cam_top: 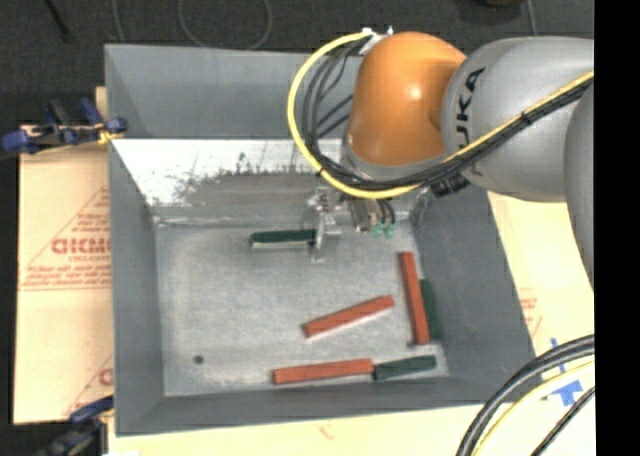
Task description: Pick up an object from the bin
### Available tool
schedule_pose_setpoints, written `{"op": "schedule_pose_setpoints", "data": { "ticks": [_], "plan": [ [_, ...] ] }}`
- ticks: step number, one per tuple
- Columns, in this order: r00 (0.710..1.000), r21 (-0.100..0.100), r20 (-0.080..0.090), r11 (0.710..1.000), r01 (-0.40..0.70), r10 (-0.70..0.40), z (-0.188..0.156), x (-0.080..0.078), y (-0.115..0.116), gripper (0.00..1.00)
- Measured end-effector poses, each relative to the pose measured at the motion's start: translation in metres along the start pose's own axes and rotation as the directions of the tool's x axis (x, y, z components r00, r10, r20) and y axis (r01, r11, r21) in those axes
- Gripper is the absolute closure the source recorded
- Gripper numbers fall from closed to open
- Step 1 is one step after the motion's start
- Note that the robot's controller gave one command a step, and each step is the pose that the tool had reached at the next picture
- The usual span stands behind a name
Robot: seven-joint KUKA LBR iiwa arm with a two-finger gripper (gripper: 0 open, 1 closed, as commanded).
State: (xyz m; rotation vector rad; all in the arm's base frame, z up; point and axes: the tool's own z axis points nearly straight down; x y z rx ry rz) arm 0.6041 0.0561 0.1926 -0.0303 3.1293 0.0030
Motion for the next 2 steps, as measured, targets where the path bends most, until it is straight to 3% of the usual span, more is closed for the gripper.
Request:
{"op": "schedule_pose_setpoints", "data": {
  "ticks": [1, 2],
  "plan": [
    [1.000, 0.001, -0.001, 1.000, -0.006, 0.006, -0.060, 0.003, -0.012, 1.00],
    [0.999, 0.005, -0.004, 0.999, 0.044, -0.044, -0.083, 0.011, -0.062, 1.00]
  ]
}}
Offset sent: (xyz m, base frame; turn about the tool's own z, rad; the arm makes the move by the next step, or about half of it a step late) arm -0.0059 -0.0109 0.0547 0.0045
